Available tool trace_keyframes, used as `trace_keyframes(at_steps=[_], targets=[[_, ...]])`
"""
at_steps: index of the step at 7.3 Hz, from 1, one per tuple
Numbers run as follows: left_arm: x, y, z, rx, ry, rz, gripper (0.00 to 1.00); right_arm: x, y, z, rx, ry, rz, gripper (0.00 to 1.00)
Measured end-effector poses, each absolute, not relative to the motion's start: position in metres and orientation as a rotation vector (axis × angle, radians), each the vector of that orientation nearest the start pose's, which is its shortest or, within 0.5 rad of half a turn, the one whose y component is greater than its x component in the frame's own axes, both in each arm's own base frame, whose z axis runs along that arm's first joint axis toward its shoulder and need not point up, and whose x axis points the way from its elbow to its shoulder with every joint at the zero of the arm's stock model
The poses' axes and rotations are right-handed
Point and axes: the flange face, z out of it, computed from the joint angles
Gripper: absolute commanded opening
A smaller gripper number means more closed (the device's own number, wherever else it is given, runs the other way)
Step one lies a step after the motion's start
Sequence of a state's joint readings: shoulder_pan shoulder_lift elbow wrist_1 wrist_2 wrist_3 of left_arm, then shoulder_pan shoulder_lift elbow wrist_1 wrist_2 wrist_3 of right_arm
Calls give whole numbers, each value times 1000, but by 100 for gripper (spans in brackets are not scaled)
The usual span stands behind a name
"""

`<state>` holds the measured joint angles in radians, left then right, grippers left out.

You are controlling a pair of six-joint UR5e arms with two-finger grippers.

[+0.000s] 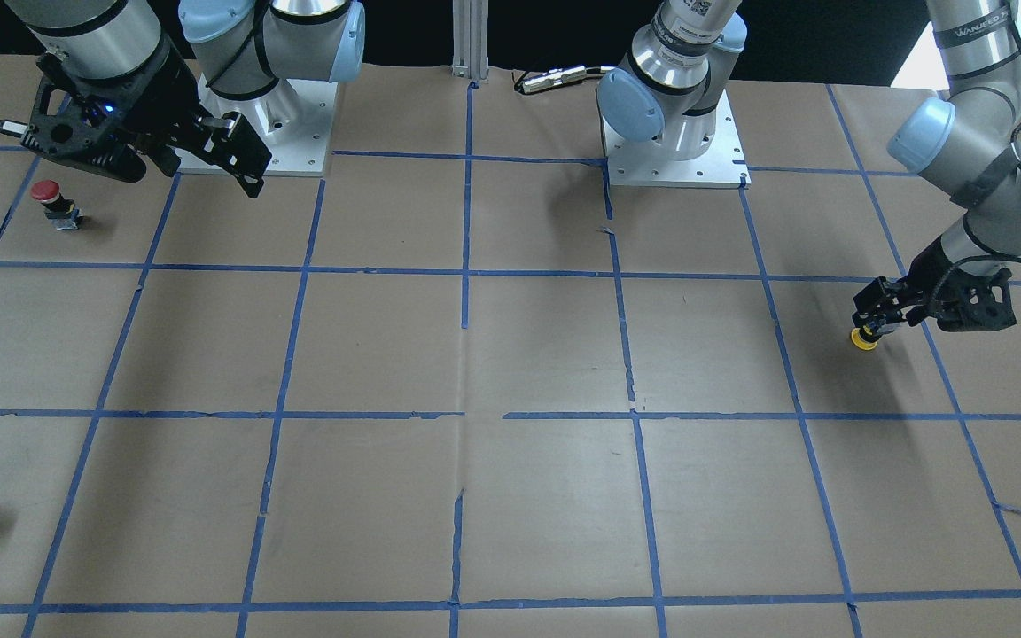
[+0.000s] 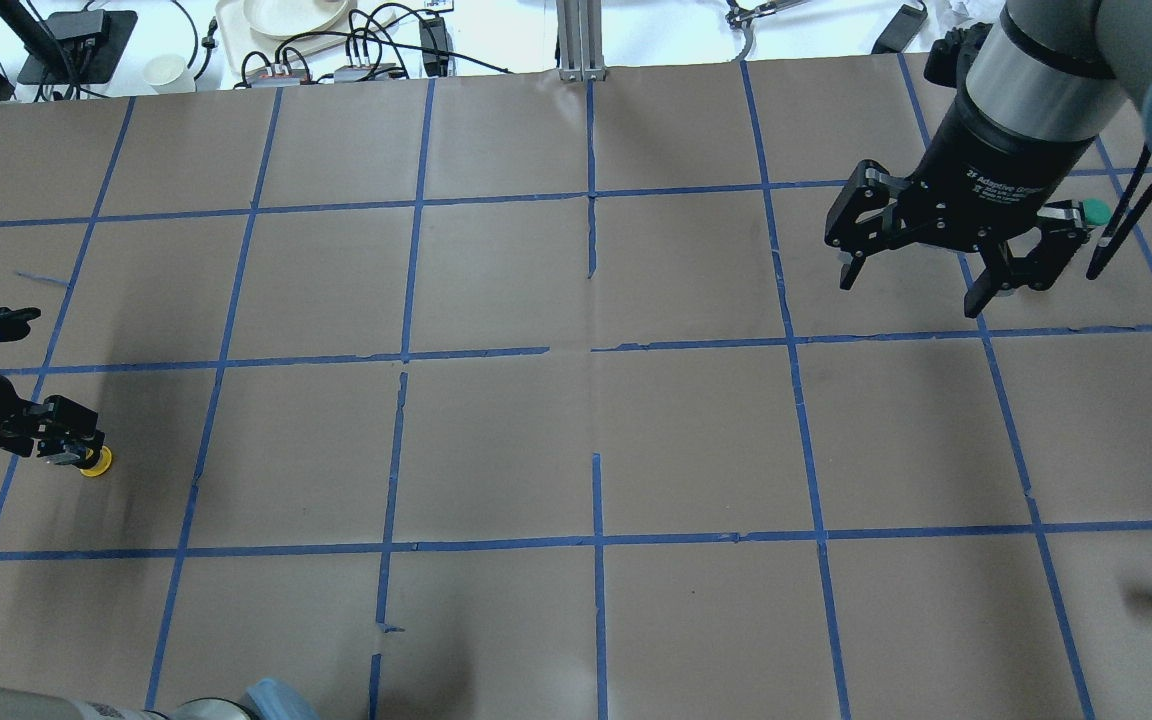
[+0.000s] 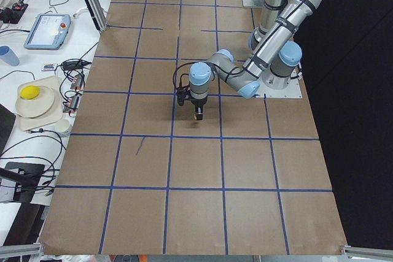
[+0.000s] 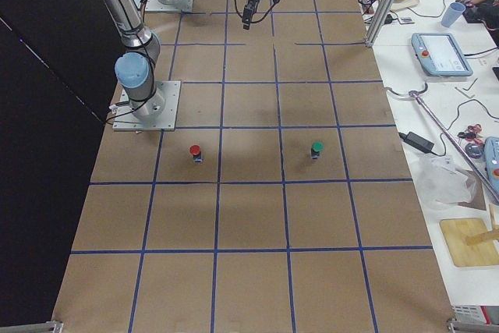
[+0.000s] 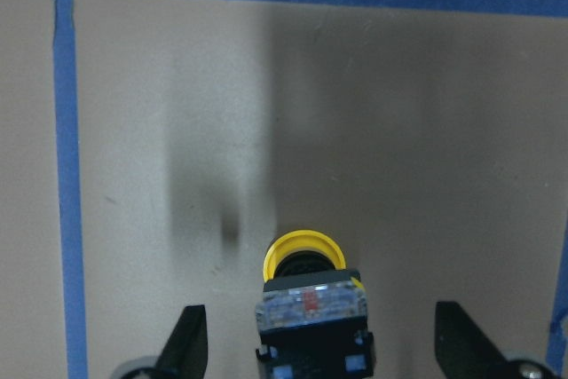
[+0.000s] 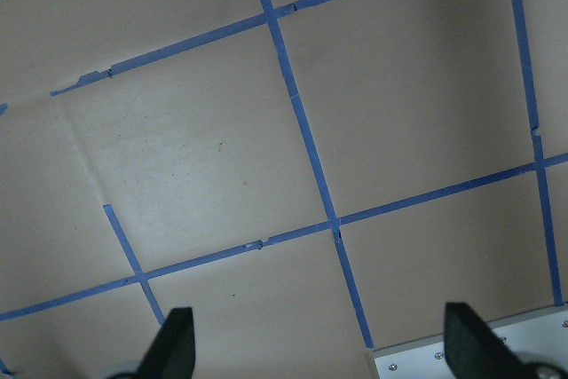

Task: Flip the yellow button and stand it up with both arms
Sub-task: 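Close the left gripper on the yellow button's body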

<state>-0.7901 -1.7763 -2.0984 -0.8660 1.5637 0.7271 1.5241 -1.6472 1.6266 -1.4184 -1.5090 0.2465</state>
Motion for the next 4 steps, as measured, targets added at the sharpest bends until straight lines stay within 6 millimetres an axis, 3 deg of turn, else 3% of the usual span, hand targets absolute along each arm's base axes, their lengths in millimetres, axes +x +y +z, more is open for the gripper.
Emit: trace_keyframes(at_steps=[3,4], targets=[[239,-433,214,-87,3164,18,11,119,-451,482,459,3052,214,100],[240,-434,216,-87,3166,6,11,119,-452,482,457,3052,214,100]])
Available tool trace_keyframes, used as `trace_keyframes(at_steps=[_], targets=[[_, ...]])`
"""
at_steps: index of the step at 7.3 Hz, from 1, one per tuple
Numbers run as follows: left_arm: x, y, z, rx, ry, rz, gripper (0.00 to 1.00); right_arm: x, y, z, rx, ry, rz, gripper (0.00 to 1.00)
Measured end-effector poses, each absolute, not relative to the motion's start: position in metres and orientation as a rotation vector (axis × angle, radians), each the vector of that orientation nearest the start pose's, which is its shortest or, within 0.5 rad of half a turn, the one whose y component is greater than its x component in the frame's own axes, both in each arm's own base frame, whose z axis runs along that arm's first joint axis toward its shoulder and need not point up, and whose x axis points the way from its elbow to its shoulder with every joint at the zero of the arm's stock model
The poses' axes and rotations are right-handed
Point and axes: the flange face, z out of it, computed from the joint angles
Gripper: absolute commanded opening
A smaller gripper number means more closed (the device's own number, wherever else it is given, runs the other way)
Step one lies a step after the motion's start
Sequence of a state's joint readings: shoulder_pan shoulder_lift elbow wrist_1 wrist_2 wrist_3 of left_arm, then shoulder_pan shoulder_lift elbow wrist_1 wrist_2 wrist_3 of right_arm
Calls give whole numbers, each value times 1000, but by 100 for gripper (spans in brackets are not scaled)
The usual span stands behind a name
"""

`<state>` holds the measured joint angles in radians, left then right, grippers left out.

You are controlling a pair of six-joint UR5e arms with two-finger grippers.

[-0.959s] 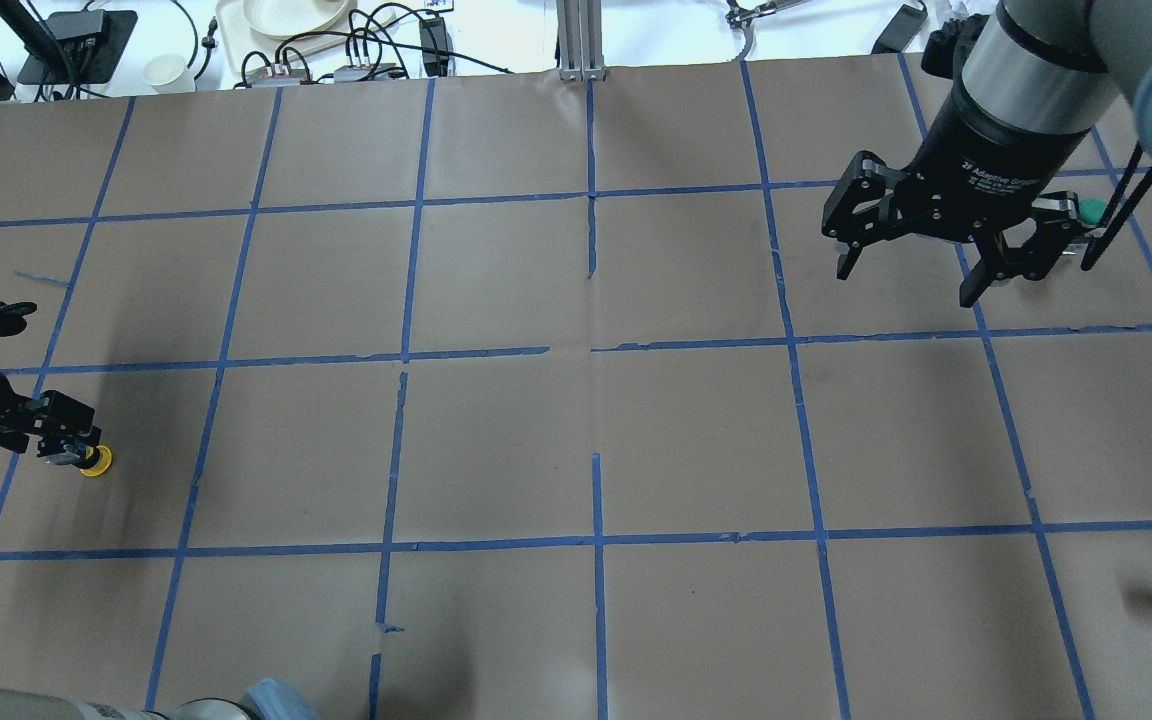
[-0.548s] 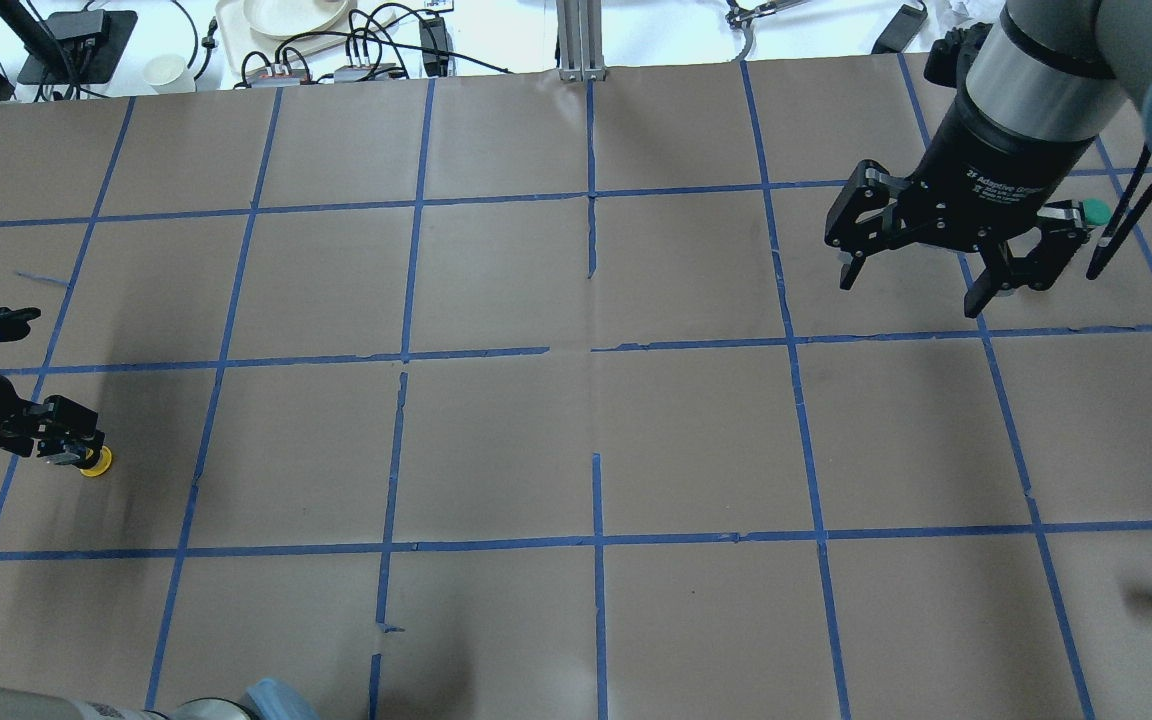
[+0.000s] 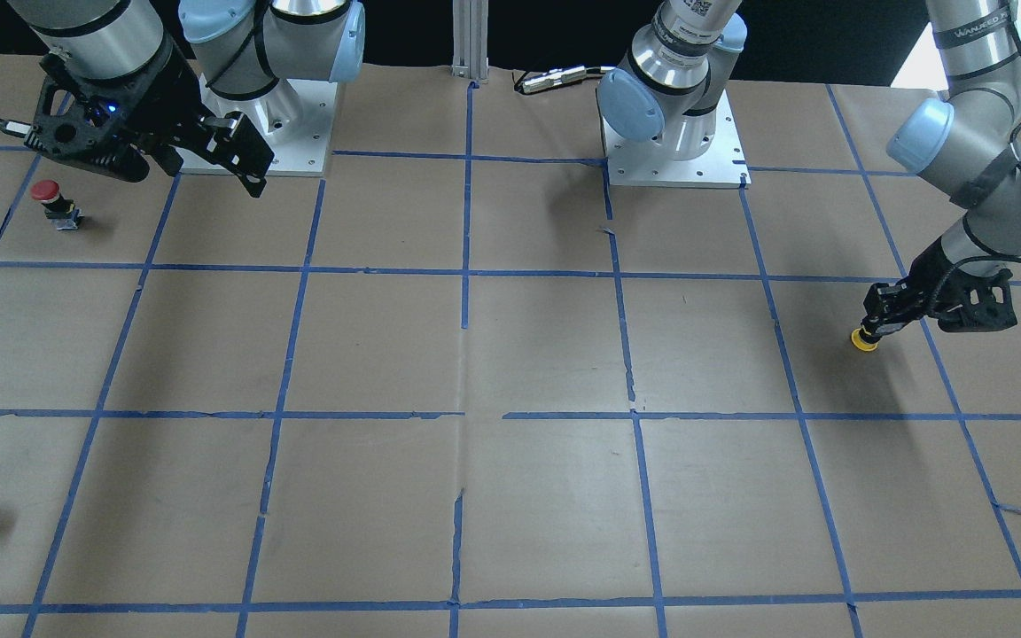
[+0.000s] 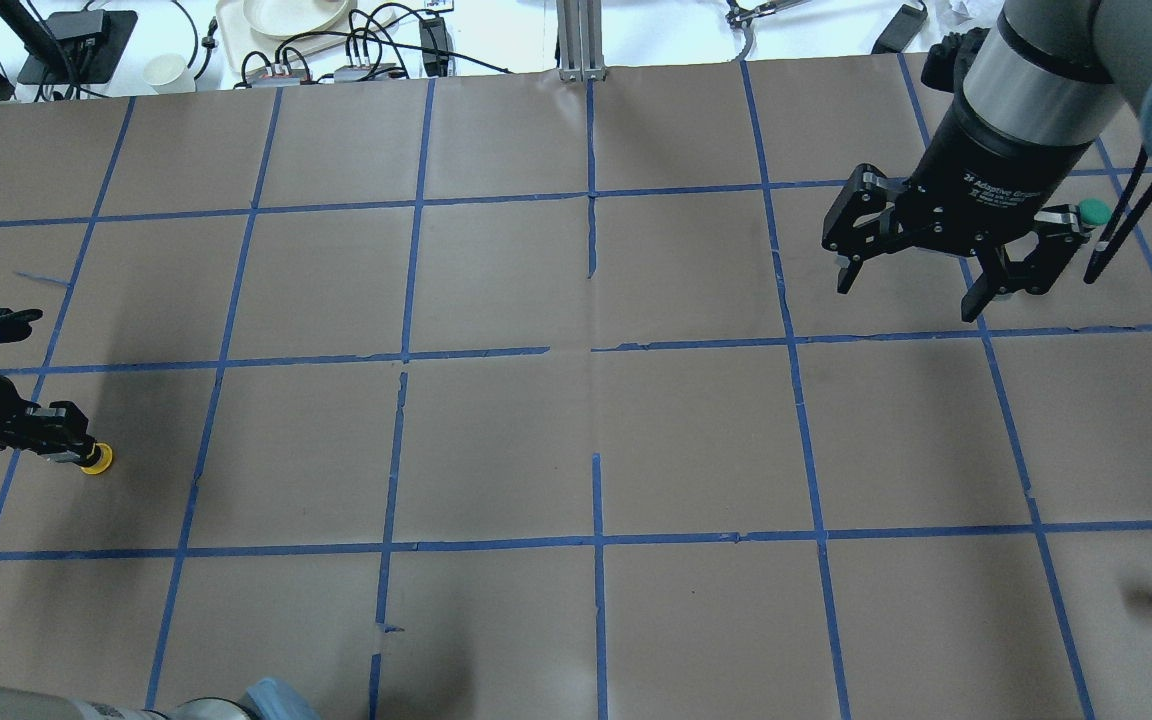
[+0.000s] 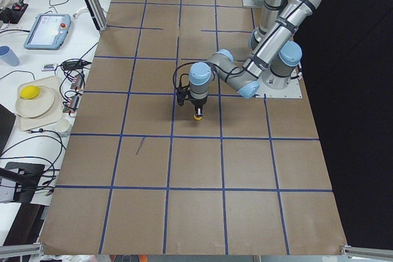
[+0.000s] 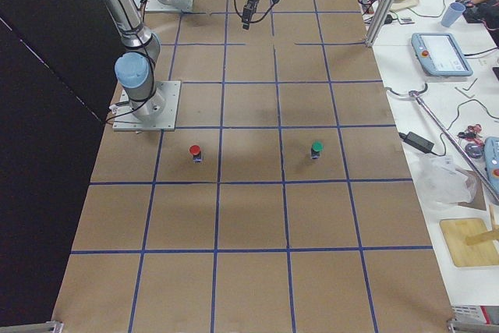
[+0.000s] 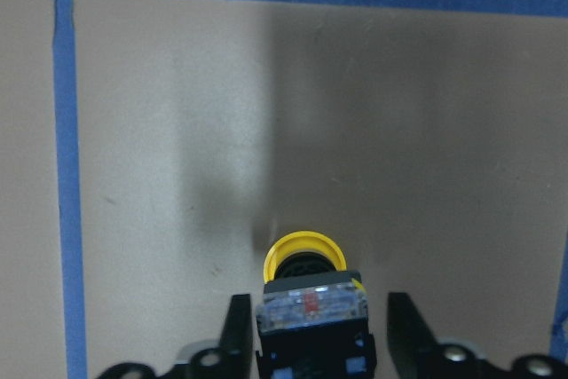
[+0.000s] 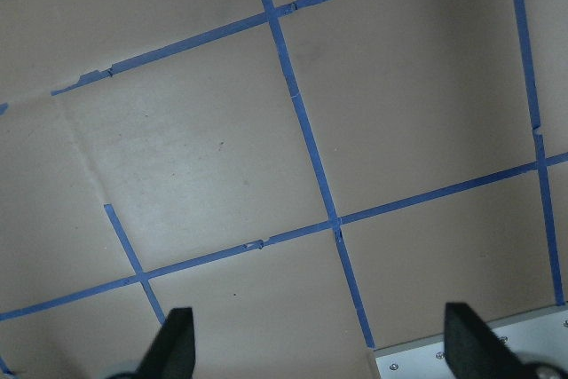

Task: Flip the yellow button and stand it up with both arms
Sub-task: 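Close the left gripper on the yellow button's body, then lift the yellow button with the left gripper while the right gripper approaches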

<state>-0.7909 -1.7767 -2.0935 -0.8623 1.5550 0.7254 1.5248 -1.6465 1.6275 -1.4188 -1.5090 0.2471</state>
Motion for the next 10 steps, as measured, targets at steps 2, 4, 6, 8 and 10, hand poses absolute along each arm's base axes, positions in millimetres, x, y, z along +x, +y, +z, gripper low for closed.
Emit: trace_keyframes(at_steps=[2,4,6,8,10], targets=[[232,-445,231,-62,3204,-110,14,119,-452,482,455,3053,215,100],[200,-467,255,82,3292,-175,14,119,-452,481,455,3053,218,100],[149,-481,296,196,3465,-77,14,116,-454,481,468,3047,216,100],[77,-481,337,271,3694,123,14,125,-457,483,524,2940,218,100],[-14,-481,357,262,3964,213,14,141,-465,486,753,2727,256,100]])
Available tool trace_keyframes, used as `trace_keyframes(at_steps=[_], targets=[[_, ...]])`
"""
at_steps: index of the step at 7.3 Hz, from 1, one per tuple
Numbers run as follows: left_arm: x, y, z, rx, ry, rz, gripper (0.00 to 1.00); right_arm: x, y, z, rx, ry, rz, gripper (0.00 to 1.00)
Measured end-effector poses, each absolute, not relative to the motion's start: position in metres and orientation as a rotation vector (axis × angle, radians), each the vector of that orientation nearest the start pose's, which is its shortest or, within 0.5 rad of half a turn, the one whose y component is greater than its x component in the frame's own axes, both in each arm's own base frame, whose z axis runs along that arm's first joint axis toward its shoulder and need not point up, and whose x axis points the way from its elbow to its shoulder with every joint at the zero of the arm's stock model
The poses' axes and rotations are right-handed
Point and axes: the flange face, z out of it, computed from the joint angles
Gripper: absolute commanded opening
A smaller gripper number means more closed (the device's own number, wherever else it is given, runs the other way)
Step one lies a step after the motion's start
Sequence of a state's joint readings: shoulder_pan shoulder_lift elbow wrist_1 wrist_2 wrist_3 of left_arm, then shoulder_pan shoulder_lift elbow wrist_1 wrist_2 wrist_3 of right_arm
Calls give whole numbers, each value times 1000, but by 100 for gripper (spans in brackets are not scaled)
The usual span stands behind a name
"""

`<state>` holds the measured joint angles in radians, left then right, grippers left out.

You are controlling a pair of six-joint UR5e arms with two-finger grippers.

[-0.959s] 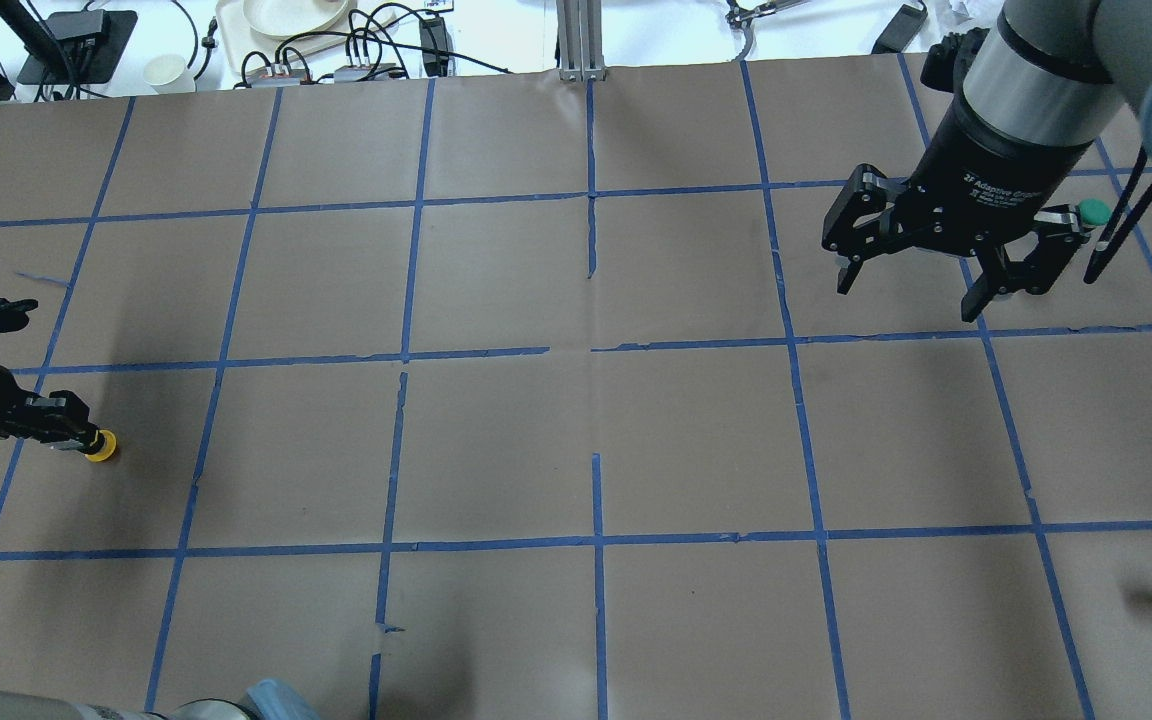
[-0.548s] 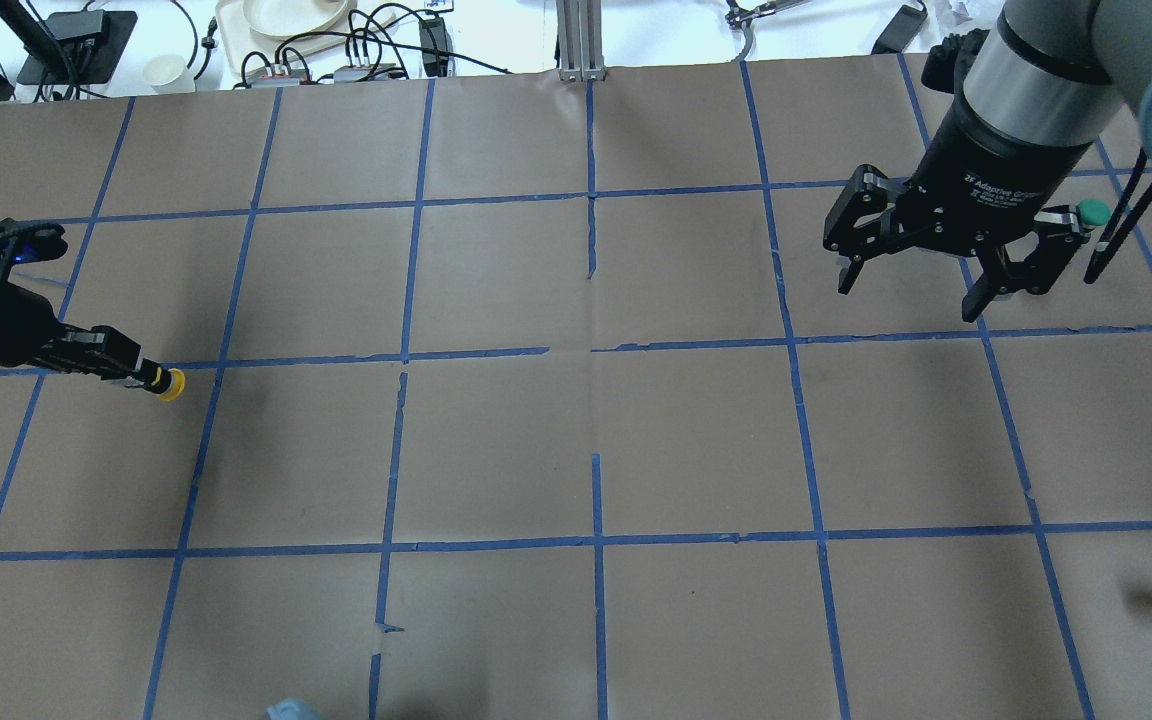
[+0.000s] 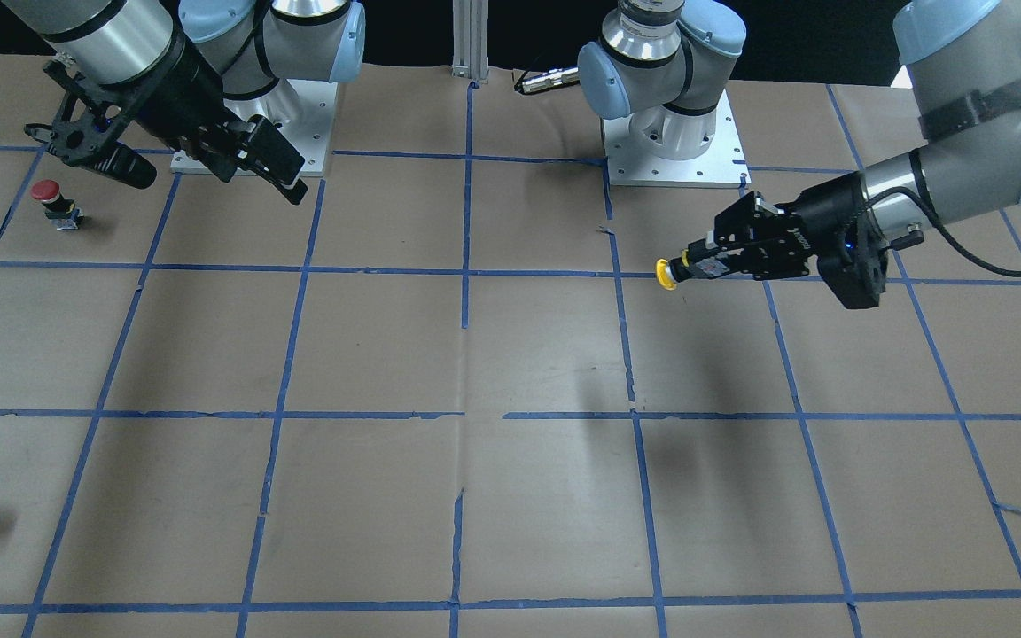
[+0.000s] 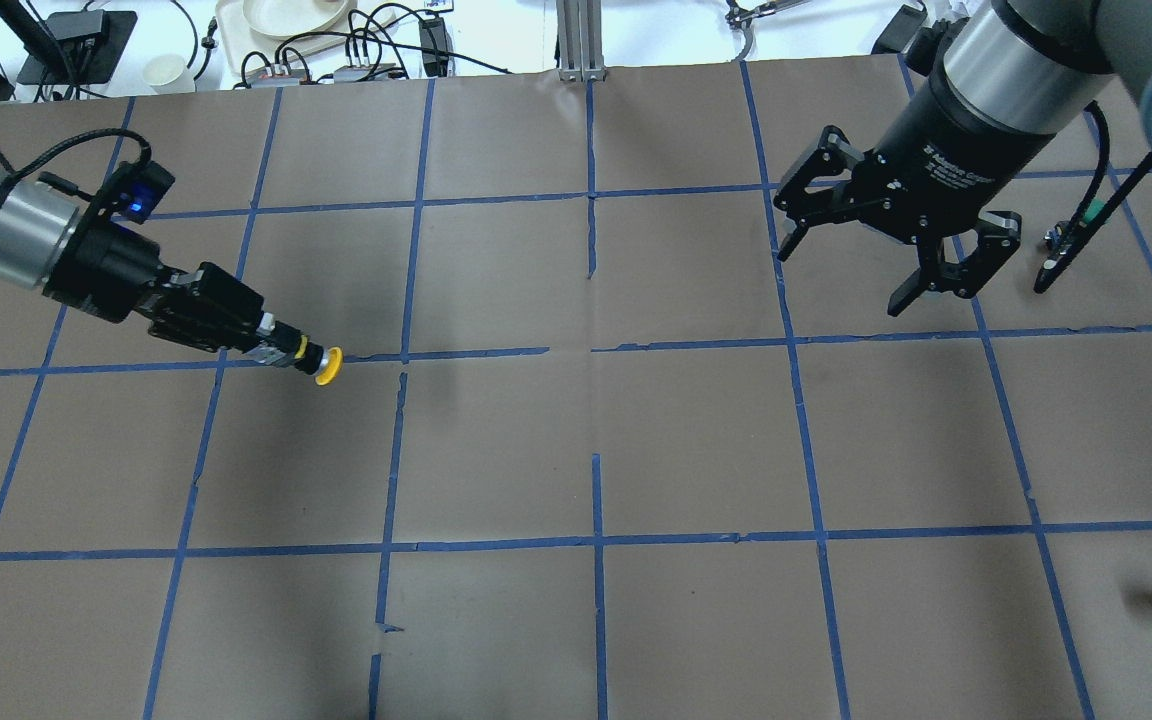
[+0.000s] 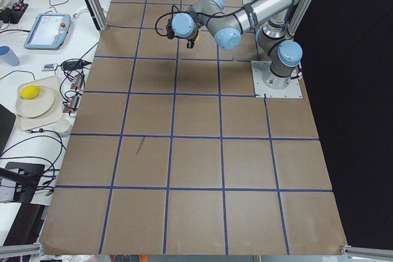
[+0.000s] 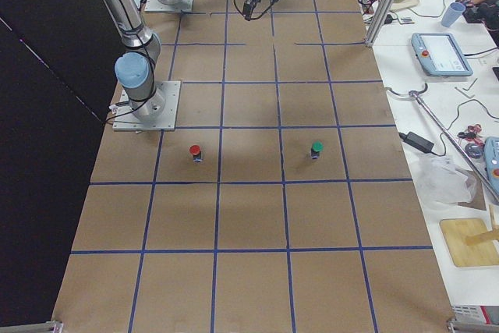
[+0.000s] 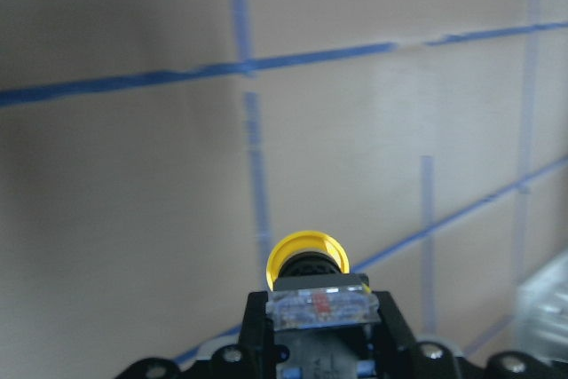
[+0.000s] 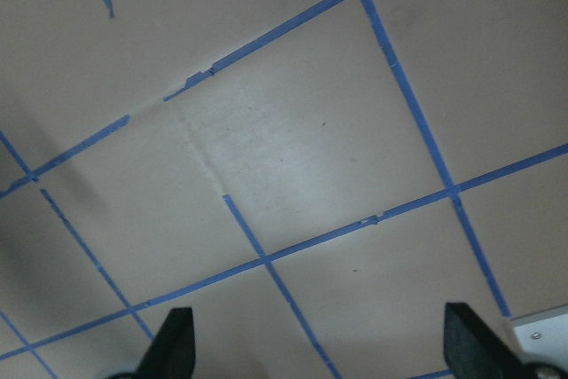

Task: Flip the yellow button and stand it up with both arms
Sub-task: 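Lift the yellow button with the left gripper while the right gripper approaches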

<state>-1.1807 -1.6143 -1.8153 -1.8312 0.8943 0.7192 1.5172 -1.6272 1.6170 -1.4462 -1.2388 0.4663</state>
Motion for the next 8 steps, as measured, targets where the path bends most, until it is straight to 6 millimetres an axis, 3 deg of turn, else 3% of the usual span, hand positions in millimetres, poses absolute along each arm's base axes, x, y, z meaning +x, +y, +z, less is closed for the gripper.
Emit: trace_keyframes(at_steps=[2,4,6,8], targets=[[-85,-480,369,-108,-2077,-107,14,153,-474,488,957,2529,310,100],[-134,-483,377,-54,-1884,-55,14,164,-476,494,1097,2338,393,100],[-158,-484,381,-15,-1763,-4,14,175,-472,500,1180,2209,475,100],[-167,-481,378,19,-1699,22,14,186,-471,507,1204,2096,542,100]])
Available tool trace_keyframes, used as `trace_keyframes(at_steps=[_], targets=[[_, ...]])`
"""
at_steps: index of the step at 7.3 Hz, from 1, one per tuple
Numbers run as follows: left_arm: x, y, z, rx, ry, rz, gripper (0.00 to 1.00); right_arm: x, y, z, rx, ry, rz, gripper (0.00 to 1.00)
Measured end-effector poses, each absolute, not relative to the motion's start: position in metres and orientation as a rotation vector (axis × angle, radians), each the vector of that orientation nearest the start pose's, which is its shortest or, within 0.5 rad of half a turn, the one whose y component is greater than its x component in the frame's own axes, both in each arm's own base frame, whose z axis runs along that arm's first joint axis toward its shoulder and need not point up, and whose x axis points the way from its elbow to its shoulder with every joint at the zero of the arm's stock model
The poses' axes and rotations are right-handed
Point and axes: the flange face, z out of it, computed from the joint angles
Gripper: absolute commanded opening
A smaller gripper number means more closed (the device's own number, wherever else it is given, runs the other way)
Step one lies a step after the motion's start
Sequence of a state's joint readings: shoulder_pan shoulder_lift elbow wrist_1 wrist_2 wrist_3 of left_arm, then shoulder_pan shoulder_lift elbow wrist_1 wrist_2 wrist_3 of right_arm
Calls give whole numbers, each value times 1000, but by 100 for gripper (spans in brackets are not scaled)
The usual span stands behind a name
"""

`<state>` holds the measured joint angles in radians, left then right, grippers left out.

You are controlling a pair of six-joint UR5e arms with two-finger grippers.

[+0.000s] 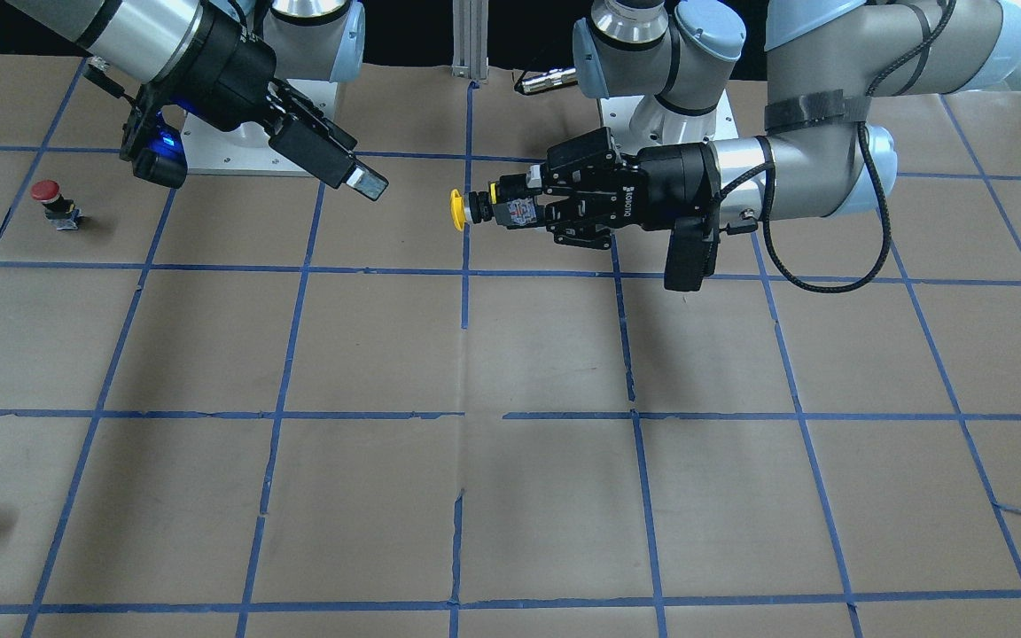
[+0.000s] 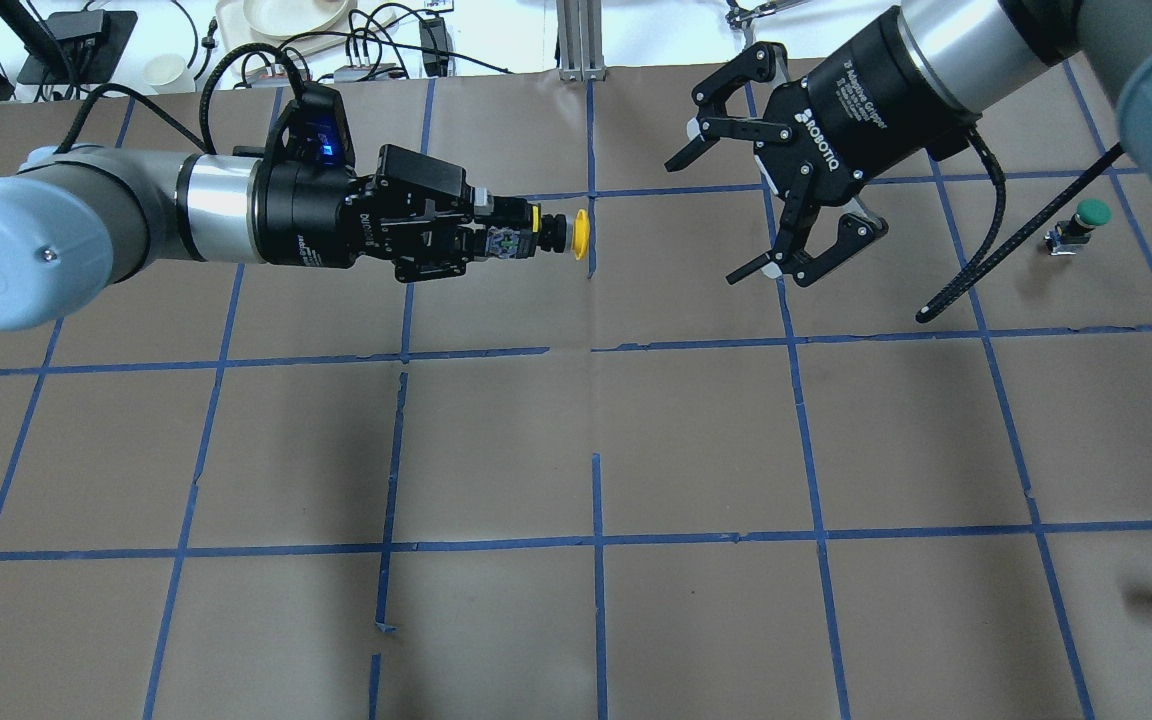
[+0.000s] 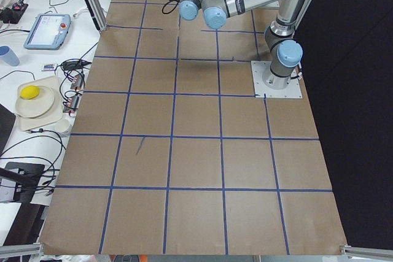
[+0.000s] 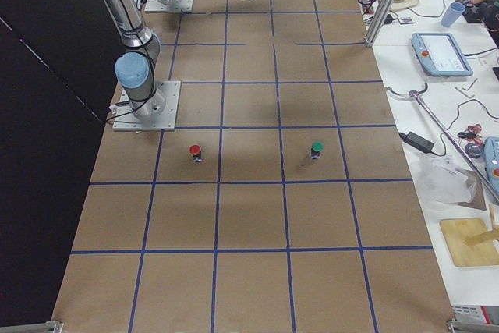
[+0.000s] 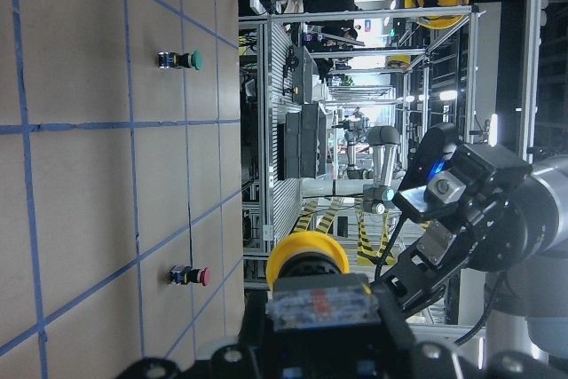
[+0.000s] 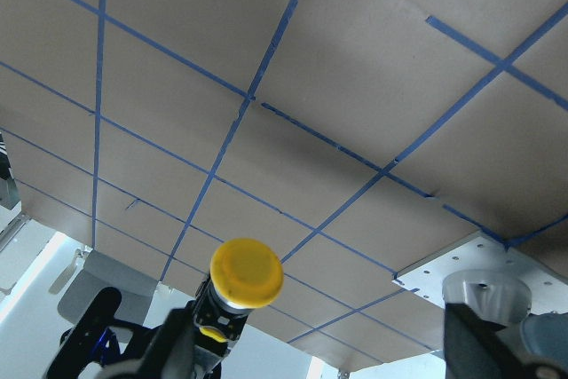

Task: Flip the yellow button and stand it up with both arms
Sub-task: 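Lift the yellow button with the left gripper while the right gripper approaches, then close the right gripper on the yellow cap held out by the left gripper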

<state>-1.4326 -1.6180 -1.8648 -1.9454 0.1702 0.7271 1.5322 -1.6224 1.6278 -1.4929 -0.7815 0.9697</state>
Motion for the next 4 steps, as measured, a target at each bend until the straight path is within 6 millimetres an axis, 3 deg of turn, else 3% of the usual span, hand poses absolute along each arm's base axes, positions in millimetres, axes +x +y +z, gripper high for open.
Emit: trace_keyframes(at_steps=[4], targets=[[-177,-480,382,34,-1649,44,14,196,-484,492,1204,1971,571,100]])
